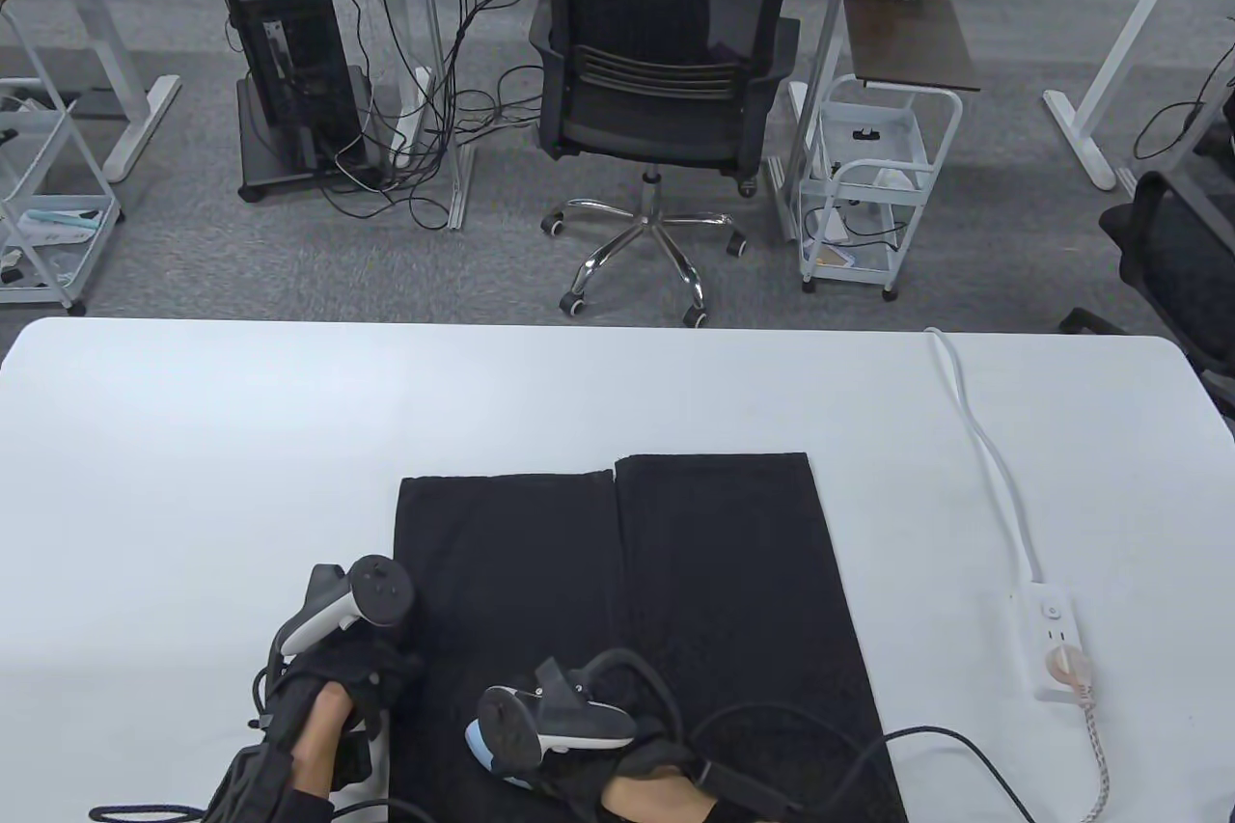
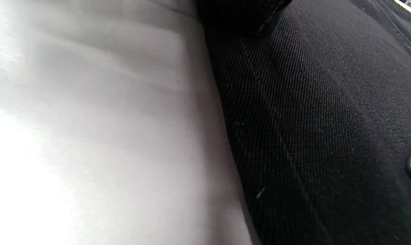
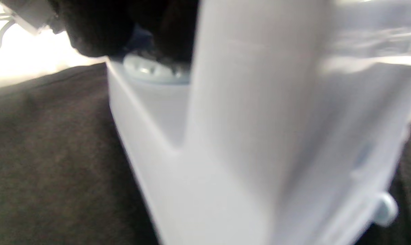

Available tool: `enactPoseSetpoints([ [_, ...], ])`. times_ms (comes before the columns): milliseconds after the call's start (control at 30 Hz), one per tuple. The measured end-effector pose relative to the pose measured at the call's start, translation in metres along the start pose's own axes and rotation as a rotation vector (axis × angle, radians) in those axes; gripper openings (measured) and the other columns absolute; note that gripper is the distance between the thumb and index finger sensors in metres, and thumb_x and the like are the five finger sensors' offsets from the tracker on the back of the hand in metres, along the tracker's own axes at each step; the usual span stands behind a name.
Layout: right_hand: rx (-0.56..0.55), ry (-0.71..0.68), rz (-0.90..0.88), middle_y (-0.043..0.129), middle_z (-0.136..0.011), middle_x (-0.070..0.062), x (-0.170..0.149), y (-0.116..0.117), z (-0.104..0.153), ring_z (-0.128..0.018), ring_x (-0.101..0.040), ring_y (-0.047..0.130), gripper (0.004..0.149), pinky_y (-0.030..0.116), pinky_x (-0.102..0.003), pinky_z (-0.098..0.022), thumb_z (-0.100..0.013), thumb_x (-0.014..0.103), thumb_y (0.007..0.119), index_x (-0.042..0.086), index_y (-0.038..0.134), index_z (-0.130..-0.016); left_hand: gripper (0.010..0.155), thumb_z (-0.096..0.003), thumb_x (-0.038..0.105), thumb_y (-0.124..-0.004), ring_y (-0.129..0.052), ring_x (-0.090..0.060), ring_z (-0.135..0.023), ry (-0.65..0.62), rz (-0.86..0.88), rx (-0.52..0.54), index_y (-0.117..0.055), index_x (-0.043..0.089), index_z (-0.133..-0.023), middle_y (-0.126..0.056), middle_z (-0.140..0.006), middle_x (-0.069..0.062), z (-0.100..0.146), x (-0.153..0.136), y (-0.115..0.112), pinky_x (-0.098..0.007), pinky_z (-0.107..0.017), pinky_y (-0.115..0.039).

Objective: Iron trousers with electric iron on table

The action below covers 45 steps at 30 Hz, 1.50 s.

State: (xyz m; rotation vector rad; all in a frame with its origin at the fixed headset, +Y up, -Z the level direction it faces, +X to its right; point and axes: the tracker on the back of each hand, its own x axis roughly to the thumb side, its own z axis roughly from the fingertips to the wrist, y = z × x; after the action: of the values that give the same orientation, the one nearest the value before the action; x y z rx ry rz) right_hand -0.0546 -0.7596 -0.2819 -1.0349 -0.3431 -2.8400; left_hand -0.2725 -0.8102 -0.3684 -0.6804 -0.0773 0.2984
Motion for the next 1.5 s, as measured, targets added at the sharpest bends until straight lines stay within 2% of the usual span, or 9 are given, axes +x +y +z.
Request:
enactPoseSetpoints([
  [167, 0.014, 0.036, -0.033, 0.089, -0.042, 0.009, -0.015, -0.007, -0.023, -0.024, -0.006, 0.095, 0.058, 0.090, -0.037, -0.027, -0.050, 0.057, 0.076, 0.008, 0.070, -0.080, 0.086, -0.0573, 0.033, -0.069, 0.005, -0.058, -0.099, 0.016, -0.023, 0.007, -0.008, 0.013, -0.114, 0.007, -0.113, -0.024, 0.001, 0.002, 0.000, -0.080, -0.065, -0.016],
  [600, 0.020, 0.305, -0.121, 0.089, -0.042, 0.008, -0.083, -0.041, -0.146, -0.024, -0.006, 0.095, 0.057, 0.090, -0.038, -0.026, -0.049, 0.056, 0.076, 0.008, 0.070, -0.079, 0.086, -0.0575, 0.033, -0.070, 0.004, -0.059, -0.099, 0.021, -0.031, 0.006, -0.009, 0.013, -0.115, 0.006, -0.114, -0.024, 0.001, 0.003, 0.000, -0.080, -0.065, -0.018],
  [733, 0.022, 0.390, -0.146, 0.090, -0.042, 0.008, -0.100, -0.048, -0.172, -0.024, -0.006, 0.096, 0.057, 0.090, -0.038, -0.027, -0.049, 0.056, 0.076, 0.008, 0.070, -0.079, 0.086, -0.0574, 0.033, -0.070, 0.004, -0.059, -0.099, 0.022, -0.030, 0.006, -0.009, 0.013, -0.115, 0.006, -0.114, -0.024, 0.001, 0.003, 0.000, -0.080, -0.066, -0.018],
  [867, 0.022, 0.472, -0.171, 0.090, -0.042, 0.008, -0.114, -0.051, -0.187, -0.024, -0.006, 0.096, 0.057, 0.090, -0.038, -0.027, -0.049, 0.056, 0.076, 0.008, 0.070, -0.079, 0.086, -0.0575, 0.033, -0.070, 0.004, -0.059, -0.099, 0.022, -0.028, 0.008, -0.009, 0.013, -0.115, 0.006, -0.114, -0.023, 0.001, 0.003, 0.000, -0.080, -0.065, -0.018],
  [1133, 0.015, 0.483, -0.164, 0.089, -0.042, 0.009, -0.111, -0.049, -0.181, -0.024, -0.006, 0.095, 0.057, 0.089, -0.038, -0.027, -0.049, 0.056, 0.076, 0.009, 0.070, -0.079, 0.086, -0.0575, 0.033, -0.070, 0.004, -0.058, -0.099, 0.022, -0.029, 0.006, -0.009, 0.013, -0.115, 0.006, -0.114, -0.023, 0.001, 0.003, 0.000, -0.080, -0.065, -0.018],
  [1267, 0.015, 0.405, -0.138, 0.089, -0.042, 0.009, -0.097, -0.044, -0.162, -0.024, -0.006, 0.095, 0.057, 0.089, -0.037, -0.027, -0.050, 0.057, 0.076, 0.009, 0.069, -0.079, 0.086, -0.0575, 0.033, -0.070, 0.004, -0.059, -0.099, 0.021, -0.030, 0.004, -0.009, 0.013, -0.115, 0.006, -0.114, -0.023, 0.000, 0.003, 0.000, -0.080, -0.065, -0.018],
  [1500, 0.019, 0.204, -0.078, 0.089, -0.042, 0.009, -0.059, -0.030, -0.112, -0.025, -0.006, 0.095, 0.057, 0.090, -0.037, -0.027, -0.050, 0.056, 0.076, 0.009, 0.069, -0.080, 0.086, -0.0576, 0.034, -0.070, 0.005, -0.058, -0.099, 0.018, -0.022, 0.005, -0.009, 0.014, -0.114, 0.007, -0.113, -0.023, 0.000, 0.003, 0.000, -0.080, -0.065, -0.016],
])
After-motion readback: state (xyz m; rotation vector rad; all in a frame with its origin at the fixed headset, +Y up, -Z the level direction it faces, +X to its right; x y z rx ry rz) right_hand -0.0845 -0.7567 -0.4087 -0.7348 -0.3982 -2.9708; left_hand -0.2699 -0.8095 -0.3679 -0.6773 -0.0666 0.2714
